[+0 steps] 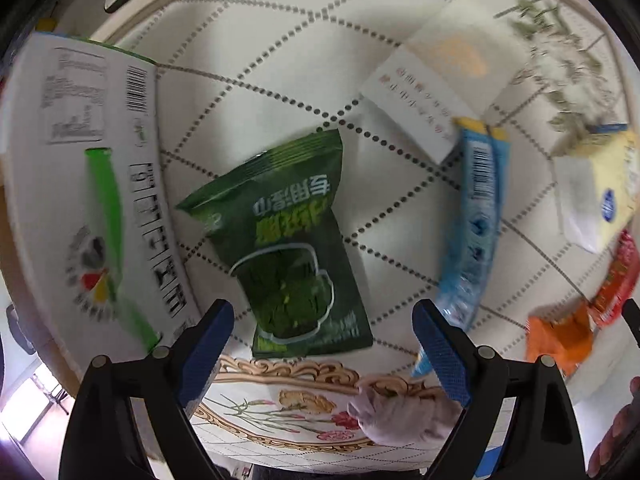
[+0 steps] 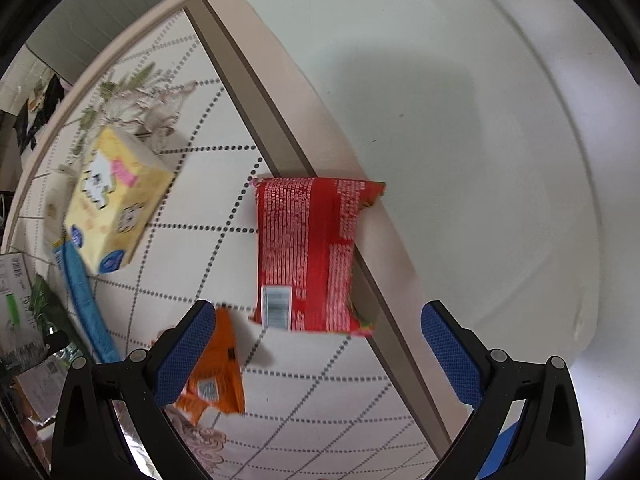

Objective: Organize snacks
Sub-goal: 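Grasp the green pouch with the left tool while the right tool grasps the red wrapper, then carry both packs into the box and open both tools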

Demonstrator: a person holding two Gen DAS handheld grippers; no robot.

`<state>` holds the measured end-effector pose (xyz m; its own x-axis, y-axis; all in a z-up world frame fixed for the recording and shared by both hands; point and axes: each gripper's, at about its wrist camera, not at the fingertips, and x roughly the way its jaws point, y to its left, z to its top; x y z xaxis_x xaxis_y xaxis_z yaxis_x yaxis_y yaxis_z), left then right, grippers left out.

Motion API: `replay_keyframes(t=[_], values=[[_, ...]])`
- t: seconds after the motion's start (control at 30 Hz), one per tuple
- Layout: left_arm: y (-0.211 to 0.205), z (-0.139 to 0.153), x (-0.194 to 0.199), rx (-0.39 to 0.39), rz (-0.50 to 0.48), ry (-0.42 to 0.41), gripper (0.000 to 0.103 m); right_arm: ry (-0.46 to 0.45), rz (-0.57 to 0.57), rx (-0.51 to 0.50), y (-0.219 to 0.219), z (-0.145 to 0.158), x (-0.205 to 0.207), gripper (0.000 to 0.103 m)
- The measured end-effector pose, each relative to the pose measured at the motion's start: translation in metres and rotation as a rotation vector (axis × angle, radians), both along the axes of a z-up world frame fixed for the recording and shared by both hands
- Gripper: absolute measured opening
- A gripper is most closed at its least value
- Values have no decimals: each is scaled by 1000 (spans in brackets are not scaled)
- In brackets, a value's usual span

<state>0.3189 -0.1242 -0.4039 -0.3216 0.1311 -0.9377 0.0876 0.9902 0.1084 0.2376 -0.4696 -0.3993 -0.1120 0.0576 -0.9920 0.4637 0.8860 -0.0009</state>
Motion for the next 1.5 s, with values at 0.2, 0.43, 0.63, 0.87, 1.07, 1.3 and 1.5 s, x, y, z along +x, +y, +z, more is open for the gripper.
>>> replay_keyframes(t=[0.2, 0.43, 0.63, 0.87, 1.07, 1.3, 1.5], values=[[-2, -23, -4, 10, 5, 33, 55, 9, -44, 43, -9, -21, 10, 99], [-4, -8, -13, -14, -1, 5, 38, 53, -88, 102, -19, -49, 14, 55], [-7, 33, -24, -69, -6, -46, 36, 30, -52, 70, -11, -43, 12, 48], [-6, 123, -56, -175, -25, -165, 35, -110, 17, 114, 21, 9, -4, 47], [32, 186, -72, -267, 4, -282, 35, -225, 155, 201, 101, 86, -11, 47], [97, 216, -78, -256, 72, -394, 35, -311, 355, 340, 230, 164, -21, 47], [196, 228, -83, -224, 188, -417, 35, -302, 468, 380, 362, 176, 4, 47]])
